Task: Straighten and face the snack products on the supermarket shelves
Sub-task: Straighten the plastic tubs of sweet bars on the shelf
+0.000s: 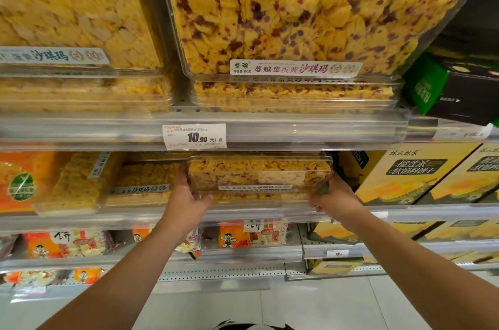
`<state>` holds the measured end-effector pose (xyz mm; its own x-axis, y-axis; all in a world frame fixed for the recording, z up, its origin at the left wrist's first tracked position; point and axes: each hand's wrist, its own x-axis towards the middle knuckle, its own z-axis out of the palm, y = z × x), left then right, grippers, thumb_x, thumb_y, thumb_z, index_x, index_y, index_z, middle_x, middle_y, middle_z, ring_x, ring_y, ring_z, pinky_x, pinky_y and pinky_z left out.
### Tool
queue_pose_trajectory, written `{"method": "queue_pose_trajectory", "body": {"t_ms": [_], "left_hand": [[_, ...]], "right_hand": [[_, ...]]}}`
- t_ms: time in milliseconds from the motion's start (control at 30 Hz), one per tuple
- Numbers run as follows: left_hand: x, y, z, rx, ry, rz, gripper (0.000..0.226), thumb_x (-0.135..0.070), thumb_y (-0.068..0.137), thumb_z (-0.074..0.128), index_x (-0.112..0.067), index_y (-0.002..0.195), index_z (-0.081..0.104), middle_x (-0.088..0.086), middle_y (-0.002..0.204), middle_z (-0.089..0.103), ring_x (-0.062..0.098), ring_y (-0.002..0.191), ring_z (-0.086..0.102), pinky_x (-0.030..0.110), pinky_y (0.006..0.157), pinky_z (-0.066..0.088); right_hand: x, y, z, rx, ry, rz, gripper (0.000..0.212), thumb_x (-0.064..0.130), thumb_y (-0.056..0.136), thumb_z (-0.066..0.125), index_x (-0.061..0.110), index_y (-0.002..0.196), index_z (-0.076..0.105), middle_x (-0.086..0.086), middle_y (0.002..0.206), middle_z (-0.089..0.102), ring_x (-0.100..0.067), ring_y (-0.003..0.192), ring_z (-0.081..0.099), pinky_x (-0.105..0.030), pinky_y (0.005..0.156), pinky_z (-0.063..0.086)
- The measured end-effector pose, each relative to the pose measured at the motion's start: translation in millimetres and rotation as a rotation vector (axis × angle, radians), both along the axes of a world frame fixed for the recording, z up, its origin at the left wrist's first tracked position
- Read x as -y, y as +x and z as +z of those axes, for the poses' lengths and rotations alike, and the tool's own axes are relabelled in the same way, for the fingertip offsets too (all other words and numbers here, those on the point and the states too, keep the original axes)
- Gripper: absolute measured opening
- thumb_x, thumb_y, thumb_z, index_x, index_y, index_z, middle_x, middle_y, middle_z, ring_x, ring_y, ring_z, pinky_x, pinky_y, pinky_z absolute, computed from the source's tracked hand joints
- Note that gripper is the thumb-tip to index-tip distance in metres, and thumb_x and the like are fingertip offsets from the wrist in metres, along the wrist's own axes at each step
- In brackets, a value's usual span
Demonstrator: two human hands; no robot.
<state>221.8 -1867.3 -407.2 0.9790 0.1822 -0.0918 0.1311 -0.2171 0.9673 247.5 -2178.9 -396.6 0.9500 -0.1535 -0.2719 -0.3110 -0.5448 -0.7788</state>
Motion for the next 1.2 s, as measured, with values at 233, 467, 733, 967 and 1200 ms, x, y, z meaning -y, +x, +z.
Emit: {"method": "queue_pose_trajectory", "body": {"t_ms": [233, 467, 733, 967, 1200], "left_hand": [[-15.7, -45.7, -7.5, 0.049, 0.01, 0.136, 0.07, 0.002, 0.085, 0.063, -0.043, 0.131, 0.036, -0.018, 0.126, 0.049, -0.014, 0.112, 0.047, 0.023, 0.096, 0.043], [-80.5, -85.9, -18.7, -0.1, -0.204, 0.213, 0.031, -0.005, 0.089, 0.064, -0.033, 0.101, 0.065, -0.01, 0.095, 0.071, 0.012, 0.097, 0.064, 0.02, 0.072, 0.049], [-217.8, -107.5, -16.5, -0.31, -0.721, 0.303, 0.021, -0.027, 0.089, 0.063, -0.013, 0.105, 0.064, 0.013, 0.096, 0.066, 0.026, 0.077, 0.07, 0.038, 0.065, 0.053], [-253.1, -76.1, 11.2, -0.43, -0.788, 0.237, 0.032, -0.049, 0.08, 0.071, -0.027, 0.101, 0.062, 0.015, 0.105, 0.064, 0.034, 0.092, 0.066, 0.049, 0.072, 0.059], [-248.5, -54.4, 23.4, -0.394, -0.753, 0.302, 0.062, -0.036, 0.081, 0.076, -0.011, 0.131, 0.048, 0.018, 0.114, 0.064, 0.027, 0.085, 0.067, 0.031, 0.051, 0.05]], "right_hand": [[-17.3, -52.1, -36.2, 0.112, 0.089, -0.194, 0.055, 0.006, 0.083, 0.07, 0.033, 0.124, 0.045, 0.012, 0.111, 0.059, -0.019, 0.087, 0.066, -0.046, 0.077, 0.059], [-119.0, -119.4, -59.0, 0.013, 0.169, -0.07, 0.042, 0.002, 0.086, 0.063, 0.04, 0.101, 0.055, 0.015, 0.102, 0.065, -0.015, 0.068, 0.065, -0.043, 0.064, 0.057], [-316.9, -98.9, -7.5, 0.018, 0.182, 0.376, 0.027, 0.019, 0.089, 0.065, 0.04, 0.103, 0.056, 0.01, 0.089, 0.066, -0.007, 0.065, 0.061, -0.022, 0.054, 0.049], [-422.1, -63.8, 16.1, -0.249, 0.46, 0.084, 0.042, 0.066, 0.082, 0.055, 0.029, 0.101, 0.06, -0.004, 0.097, 0.069, -0.018, 0.067, 0.072, -0.037, 0.06, 0.06], [-440.7, -60.0, 21.6, -0.281, 0.493, -0.029, 0.038, 0.059, 0.078, 0.064, 0.027, 0.099, 0.064, -0.006, 0.085, 0.075, -0.021, 0.068, 0.071, -0.031, 0.055, 0.053]]}}
